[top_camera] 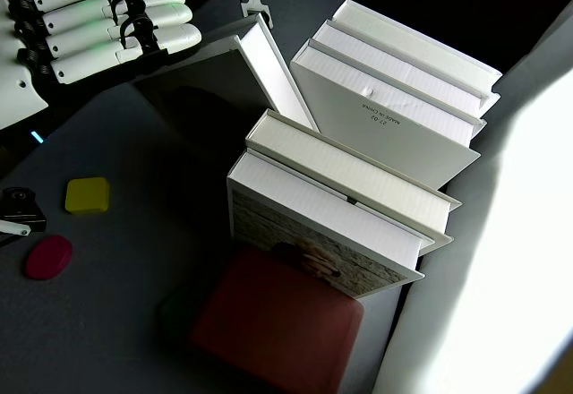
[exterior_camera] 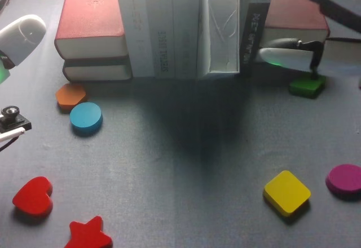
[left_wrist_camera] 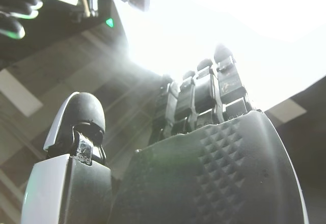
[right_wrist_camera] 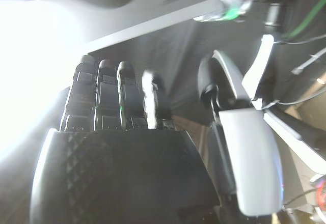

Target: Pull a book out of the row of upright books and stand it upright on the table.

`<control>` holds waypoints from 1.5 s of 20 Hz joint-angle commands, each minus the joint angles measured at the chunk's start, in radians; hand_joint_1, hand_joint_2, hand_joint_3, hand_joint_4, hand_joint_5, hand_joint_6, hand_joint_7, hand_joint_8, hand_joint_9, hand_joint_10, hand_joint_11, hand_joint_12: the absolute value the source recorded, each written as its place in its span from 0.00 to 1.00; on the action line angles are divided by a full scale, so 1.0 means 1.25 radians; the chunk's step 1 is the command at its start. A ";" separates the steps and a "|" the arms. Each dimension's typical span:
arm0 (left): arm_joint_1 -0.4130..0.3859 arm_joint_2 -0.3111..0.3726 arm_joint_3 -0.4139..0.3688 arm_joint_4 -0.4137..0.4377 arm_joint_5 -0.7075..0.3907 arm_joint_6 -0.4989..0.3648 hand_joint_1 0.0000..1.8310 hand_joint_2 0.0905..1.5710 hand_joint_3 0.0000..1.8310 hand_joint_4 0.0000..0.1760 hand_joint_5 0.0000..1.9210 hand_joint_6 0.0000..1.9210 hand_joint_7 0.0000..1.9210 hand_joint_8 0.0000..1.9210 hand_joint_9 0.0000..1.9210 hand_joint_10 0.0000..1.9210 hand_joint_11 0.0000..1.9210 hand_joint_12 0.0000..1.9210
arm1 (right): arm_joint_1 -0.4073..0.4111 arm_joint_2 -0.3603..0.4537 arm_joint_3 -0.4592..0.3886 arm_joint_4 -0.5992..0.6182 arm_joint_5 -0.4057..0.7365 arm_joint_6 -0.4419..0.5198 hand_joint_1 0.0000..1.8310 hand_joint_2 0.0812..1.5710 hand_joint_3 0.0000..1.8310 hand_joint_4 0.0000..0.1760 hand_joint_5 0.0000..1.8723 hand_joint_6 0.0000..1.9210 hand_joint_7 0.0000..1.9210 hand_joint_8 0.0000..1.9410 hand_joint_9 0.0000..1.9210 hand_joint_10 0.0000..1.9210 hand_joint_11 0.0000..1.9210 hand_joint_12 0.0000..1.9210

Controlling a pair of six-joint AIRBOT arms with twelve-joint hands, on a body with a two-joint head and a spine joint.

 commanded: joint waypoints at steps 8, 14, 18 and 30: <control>0.002 0.003 0.003 -0.013 -0.091 -0.003 0.18 0.85 0.00 0.06 0.07 0.00 0.00 0.00 0.00 0.00 0.00 0.15 | 0.283 0.009 -0.022 -0.361 -0.195 0.115 0.69 0.63 0.00 0.41 0.00 0.00 0.00 0.00 0.00 0.00 0.03 0.01; 0.006 0.002 0.004 -0.017 -0.086 -0.003 0.16 0.84 0.00 0.12 0.07 0.00 0.00 0.00 0.00 0.00 0.00 0.18 | 0.445 0.006 -0.070 -0.961 -0.337 0.445 0.67 0.56 0.00 0.45 0.00 0.00 0.00 0.00 0.00 0.00 0.00 0.17; 0.006 -0.002 0.006 -0.018 -0.077 -0.004 0.15 0.84 0.00 0.19 0.06 0.00 0.00 0.00 0.00 0.00 0.00 0.18 | 0.504 -0.017 -0.092 -1.239 -0.337 0.607 0.67 0.52 0.00 0.00 0.00 0.00 0.00 0.00 0.00 0.00 0.00 0.06; 0.009 -0.009 0.008 -0.021 -0.079 -0.007 0.16 0.84 0.00 0.15 0.06 0.00 0.00 0.00 0.00 0.00 0.00 0.16 | 0.449 -0.143 -0.064 -1.558 -0.338 0.772 0.64 0.66 0.27 0.00 0.35 0.72 0.38 0.93 0.41 1.00 0.31 1.00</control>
